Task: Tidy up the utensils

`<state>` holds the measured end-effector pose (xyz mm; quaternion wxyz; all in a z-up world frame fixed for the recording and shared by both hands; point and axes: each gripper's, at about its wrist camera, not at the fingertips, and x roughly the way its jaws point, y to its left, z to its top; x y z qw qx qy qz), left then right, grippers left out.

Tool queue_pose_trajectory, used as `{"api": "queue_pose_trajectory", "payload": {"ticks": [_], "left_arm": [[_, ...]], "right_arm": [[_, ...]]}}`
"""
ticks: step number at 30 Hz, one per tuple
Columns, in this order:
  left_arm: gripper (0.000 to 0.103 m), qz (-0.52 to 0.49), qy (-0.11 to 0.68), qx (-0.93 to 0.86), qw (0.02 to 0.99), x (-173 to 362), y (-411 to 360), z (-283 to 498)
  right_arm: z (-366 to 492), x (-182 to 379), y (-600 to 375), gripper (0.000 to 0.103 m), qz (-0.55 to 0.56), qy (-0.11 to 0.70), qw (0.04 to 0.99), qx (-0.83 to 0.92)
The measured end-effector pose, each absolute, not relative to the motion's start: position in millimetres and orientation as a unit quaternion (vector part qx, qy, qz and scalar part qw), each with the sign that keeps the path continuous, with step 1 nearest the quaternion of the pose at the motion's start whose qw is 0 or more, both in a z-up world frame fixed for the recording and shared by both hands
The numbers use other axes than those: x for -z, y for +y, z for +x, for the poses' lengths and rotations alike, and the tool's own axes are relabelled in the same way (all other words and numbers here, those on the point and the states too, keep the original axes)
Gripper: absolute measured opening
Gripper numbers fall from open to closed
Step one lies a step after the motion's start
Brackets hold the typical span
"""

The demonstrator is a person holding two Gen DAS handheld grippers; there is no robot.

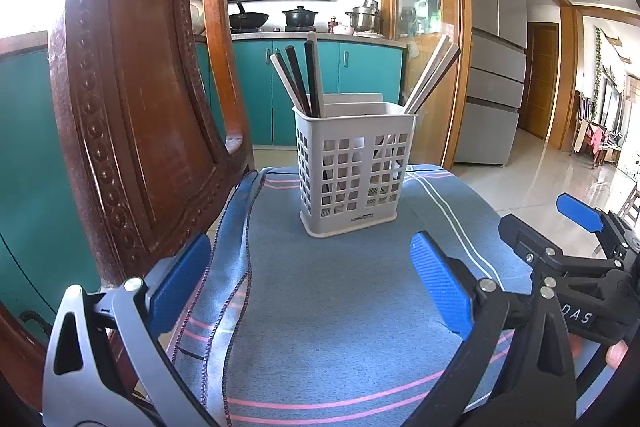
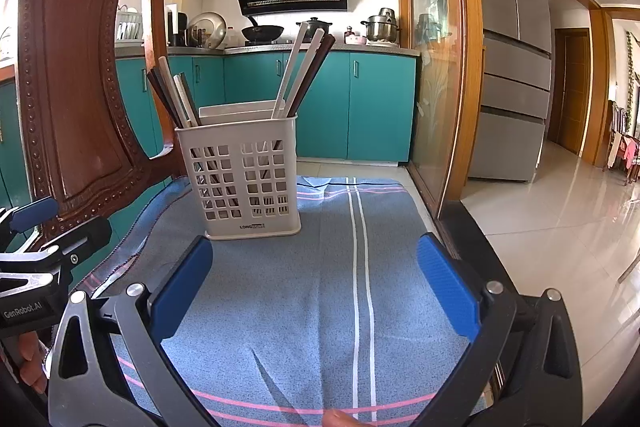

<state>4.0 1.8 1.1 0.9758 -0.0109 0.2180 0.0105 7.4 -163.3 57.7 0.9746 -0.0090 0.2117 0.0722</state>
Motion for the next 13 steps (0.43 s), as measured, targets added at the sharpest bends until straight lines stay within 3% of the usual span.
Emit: {"api": "queue_pose_trajectory", "payload": {"ticks": [13], "left_arm": [[0.1, -0.009, 0.233, -0.013, 0.972, 2.0, 0.9, 7.2]], "right_arm": [[8.1, -57.8, -163.9, 0.1, -0.009, 0.213, 0.974, -0.071]]}}
